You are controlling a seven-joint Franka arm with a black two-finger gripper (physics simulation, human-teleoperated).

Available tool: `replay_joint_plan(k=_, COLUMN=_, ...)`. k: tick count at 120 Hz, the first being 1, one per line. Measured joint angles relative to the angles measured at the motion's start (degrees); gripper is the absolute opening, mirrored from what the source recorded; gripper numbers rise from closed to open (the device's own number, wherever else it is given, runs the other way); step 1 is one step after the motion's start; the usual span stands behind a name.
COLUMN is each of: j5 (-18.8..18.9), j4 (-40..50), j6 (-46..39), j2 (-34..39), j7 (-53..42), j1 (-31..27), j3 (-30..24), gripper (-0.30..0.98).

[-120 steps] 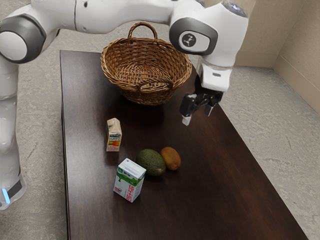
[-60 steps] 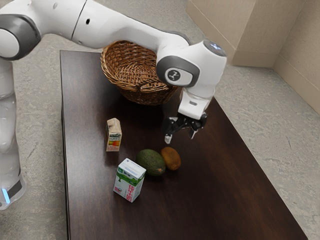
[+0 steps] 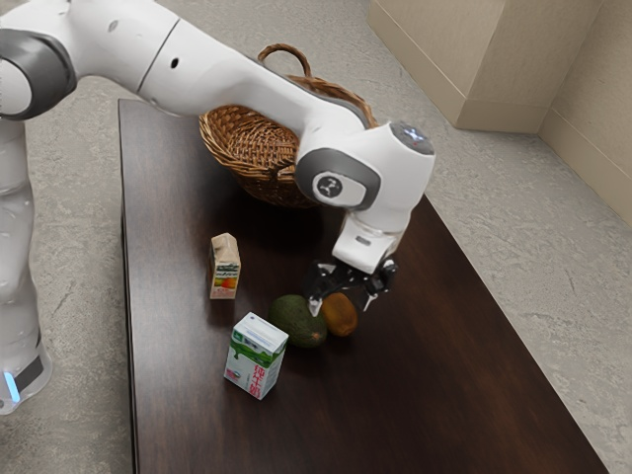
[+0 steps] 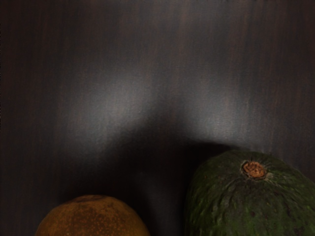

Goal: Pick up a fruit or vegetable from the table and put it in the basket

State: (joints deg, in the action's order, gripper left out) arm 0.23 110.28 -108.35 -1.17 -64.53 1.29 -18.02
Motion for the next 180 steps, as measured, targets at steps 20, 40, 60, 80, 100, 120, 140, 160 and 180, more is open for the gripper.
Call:
replay_joint_plan(k=20, j5=-0.02, j4=-0.35, j6=-0.94, j2=-0.75, j7=-0.71, j1=-0.71, j3=0.00, gripper=0.69)
replay_joint_plan(k=40, j5=0.03, j4=-1.17, j6=-1.32, j2=-2.05, j7=-1.23, j1=-3.56, j3=0.08, gripper=0.69)
replay_joint_plan(k=60, j5=0.12, j4=-1.27, j6=-1.51, j2=-3.05, j7=-1.61, j1=-4.41, j3=0.10, gripper=0.69)
replay_joint_plan(k=80, j5=0.19, j4=-1.27, j6=-1.66, j2=-3.89, j7=-1.89, j1=-3.55, j3=0.09, gripper=0.69)
replay_joint_plan(k=100, j5=0.20, j4=-1.27, j6=-1.75, j2=-4.49, j7=-2.11, j1=-3.72, j3=0.09, gripper=0.69)
replay_joint_plan(k=120, j5=0.21, j4=-1.27, j6=-1.98, j2=-4.81, j7=-2.27, j1=-3.63, j3=0.20, gripper=0.69)
replay_joint_plan(k=140, j5=0.15, j4=-1.27, j6=-2.11, j2=-5.42, j7=-2.38, j1=-3.75, j3=0.52, gripper=0.69)
replay_joint_plan(k=160, j5=0.11, j4=-1.25, j6=-2.25, j2=-5.64, j7=-2.29, j1=-3.52, j3=0.78, gripper=0.47)
replay_joint_plan(k=180, j5=0.16, j4=-1.37, j6=-2.65, j2=-5.40, j7=-1.77, j1=-3.81, j3=1.38, gripper=0.28)
